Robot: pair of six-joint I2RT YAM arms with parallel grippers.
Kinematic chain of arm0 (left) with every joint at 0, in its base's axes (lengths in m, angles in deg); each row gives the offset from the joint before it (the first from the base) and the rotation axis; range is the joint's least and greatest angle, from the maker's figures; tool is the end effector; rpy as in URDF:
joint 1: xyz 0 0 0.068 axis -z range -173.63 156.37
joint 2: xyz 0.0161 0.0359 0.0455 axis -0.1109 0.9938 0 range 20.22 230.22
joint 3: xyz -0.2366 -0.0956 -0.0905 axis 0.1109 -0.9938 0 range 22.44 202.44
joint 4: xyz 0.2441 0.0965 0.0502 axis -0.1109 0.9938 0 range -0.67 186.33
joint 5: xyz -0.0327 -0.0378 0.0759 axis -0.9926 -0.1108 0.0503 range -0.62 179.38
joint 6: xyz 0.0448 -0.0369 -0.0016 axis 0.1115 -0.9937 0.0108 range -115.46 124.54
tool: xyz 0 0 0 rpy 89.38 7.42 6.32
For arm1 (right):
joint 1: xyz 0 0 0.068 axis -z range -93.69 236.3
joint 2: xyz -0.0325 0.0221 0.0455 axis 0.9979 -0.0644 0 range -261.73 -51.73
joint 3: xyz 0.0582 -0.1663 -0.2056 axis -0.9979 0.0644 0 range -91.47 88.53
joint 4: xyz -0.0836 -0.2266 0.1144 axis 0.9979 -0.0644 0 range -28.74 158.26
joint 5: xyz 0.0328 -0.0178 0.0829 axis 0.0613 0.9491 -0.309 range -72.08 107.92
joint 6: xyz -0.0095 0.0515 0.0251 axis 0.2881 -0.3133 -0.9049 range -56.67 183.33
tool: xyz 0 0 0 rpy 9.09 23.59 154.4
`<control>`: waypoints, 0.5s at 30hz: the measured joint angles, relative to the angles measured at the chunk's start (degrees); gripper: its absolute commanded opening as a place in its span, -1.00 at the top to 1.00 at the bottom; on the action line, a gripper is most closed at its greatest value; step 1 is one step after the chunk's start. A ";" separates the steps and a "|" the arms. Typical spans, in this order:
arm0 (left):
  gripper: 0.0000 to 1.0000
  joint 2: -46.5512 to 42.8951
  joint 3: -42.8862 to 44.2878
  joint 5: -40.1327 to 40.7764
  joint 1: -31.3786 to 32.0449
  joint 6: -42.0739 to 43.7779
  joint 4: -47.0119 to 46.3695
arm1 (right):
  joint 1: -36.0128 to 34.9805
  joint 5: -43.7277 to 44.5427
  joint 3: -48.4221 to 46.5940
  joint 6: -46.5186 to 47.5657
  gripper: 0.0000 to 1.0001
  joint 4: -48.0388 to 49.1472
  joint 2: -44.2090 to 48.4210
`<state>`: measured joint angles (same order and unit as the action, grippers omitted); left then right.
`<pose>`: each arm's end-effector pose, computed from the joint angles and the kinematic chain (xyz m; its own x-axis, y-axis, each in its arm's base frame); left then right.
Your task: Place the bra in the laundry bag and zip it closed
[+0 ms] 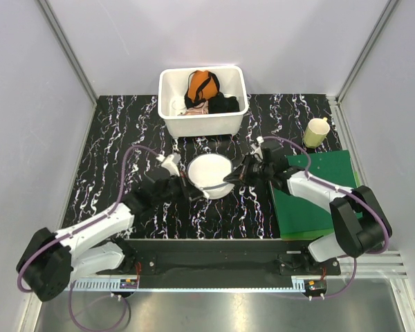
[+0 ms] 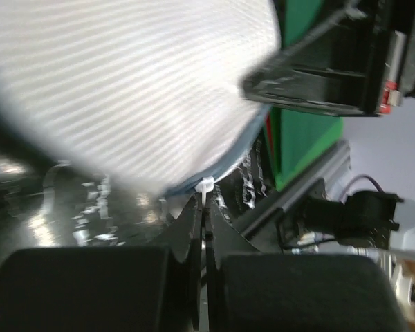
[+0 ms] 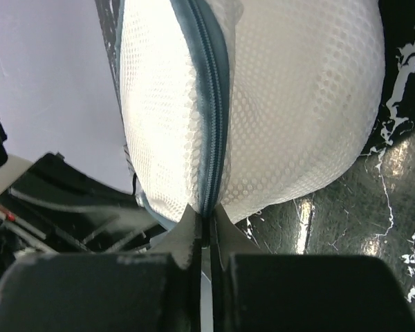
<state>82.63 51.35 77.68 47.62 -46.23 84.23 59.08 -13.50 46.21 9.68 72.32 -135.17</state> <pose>0.1765 -0.1660 0.2024 -0.8301 -0.2808 -0.4817 0.2163 0.6341 -0.7424 0.2622 0.1593 0.1877 -0.9300 0.2944 -0.2200 -0.0191 0.5590 0.8289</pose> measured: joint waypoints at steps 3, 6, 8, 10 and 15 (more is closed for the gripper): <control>1.00 -5.53 -0.52 1.11 -5.07 2.47 6.38 | 1.31 -1.86 -0.83 1.66 0.91 -0.48 -0.11; 0.85 -8.90 -0.31 1.25 -6.51 4.59 9.66 | 1.29 -4.22 -2.32 3.96 -0.10 -1.73 -0.11; 0.42 -10.14 0.33 1.77 -6.84 6.49 12.48 | 1.42 -4.24 -4.00 7.32 -0.99 -5.40 -0.09; 0.04 -10.95 0.55 3.08 -7.52 8.11 15.41 | 2.01 -1.22 -5.42 10.43 -0.99 -10.54 -0.07; -0.95 -11.19 3.43 9.22 -0.66 10.73 22.16 | -2.29 15.74 -9.44 17.05 -0.99 -27.85 3.23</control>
<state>71.44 54.78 86.90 46.97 -35.49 106.39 56.79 2.24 36.77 26.73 44.47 -131.93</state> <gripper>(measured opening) 0.742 0.994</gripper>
